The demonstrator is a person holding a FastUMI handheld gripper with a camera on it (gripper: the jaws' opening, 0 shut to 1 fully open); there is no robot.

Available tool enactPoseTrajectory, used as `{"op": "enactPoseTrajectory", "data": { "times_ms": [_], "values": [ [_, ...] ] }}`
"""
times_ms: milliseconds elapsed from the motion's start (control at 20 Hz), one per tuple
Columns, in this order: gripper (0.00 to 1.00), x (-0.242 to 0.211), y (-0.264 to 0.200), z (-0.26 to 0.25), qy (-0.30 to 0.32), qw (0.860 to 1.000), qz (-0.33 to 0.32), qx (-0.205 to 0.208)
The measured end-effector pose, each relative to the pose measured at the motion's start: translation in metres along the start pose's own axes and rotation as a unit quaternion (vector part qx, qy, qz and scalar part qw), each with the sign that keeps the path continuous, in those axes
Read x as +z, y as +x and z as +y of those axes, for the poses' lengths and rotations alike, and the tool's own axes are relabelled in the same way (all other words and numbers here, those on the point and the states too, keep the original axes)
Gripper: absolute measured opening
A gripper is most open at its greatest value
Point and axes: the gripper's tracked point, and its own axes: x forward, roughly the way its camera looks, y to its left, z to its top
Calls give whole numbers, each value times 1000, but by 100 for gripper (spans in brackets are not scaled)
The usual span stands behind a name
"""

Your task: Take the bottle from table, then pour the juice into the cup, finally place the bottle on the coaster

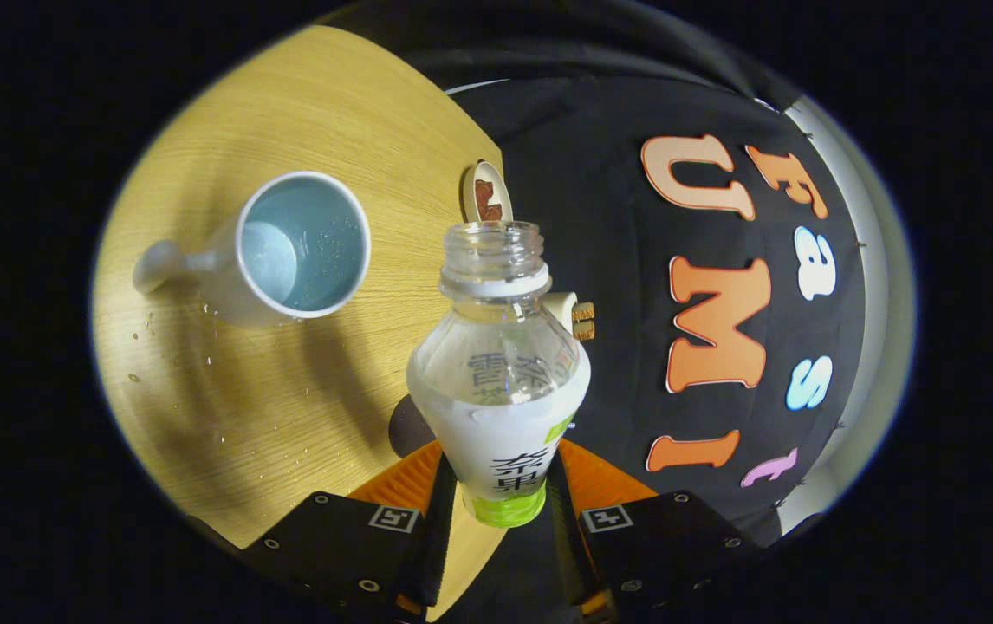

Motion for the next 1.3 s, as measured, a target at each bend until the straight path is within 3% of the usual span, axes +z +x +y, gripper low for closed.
{"op": "enactPoseTrajectory", "data": {
  "times_ms": [500, 1300],
  "values": [
    [54, 4, 7, -11, -95, 995, -15, -21],
    [54, 6, 15, -23, -159, 986, -35, -36]
  ]
}}
